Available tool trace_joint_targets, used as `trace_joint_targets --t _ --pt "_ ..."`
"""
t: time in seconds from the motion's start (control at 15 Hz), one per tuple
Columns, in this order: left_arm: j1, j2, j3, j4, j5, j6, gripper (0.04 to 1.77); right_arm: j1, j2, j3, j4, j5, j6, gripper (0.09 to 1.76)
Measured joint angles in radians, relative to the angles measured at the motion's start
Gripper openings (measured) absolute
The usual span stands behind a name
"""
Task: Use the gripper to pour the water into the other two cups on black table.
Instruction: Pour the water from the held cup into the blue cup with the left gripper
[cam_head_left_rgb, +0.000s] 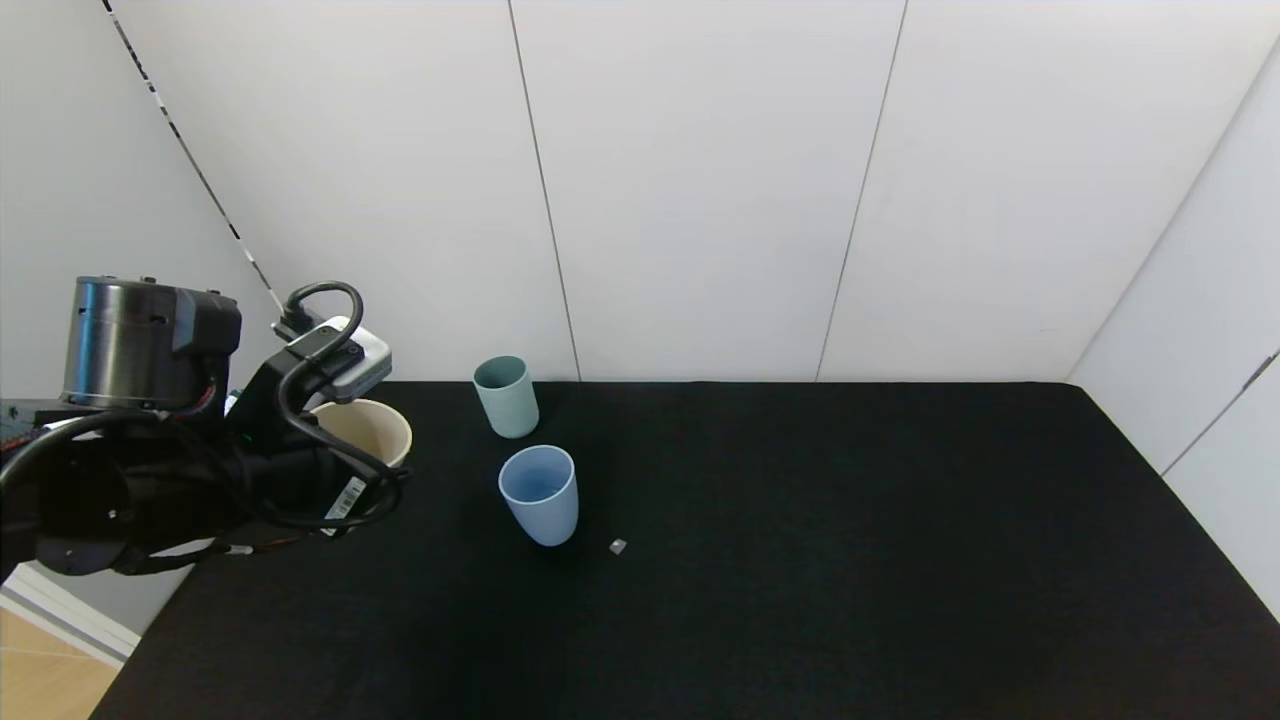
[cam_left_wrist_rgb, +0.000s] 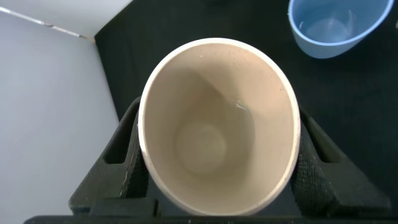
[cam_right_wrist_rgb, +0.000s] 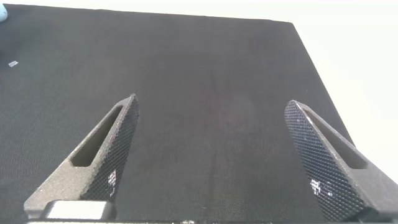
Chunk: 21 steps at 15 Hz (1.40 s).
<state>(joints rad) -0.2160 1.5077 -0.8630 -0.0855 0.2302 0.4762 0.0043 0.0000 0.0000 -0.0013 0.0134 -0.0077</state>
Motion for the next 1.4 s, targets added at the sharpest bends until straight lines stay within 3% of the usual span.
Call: trace_joint_targets --t 0.67,1.4 --pt "-0.046 0.147 -0.108 -0.001 0.085 0.164 1.25 0.0 0.0 0.0 0.0 0.0 0.0 1.71" --pt "-0.113 0.253 -0.18 0.001 0.177 0.255 1.25 0.0 0.0 0.0 0.0 0.0 0.0 1.71"
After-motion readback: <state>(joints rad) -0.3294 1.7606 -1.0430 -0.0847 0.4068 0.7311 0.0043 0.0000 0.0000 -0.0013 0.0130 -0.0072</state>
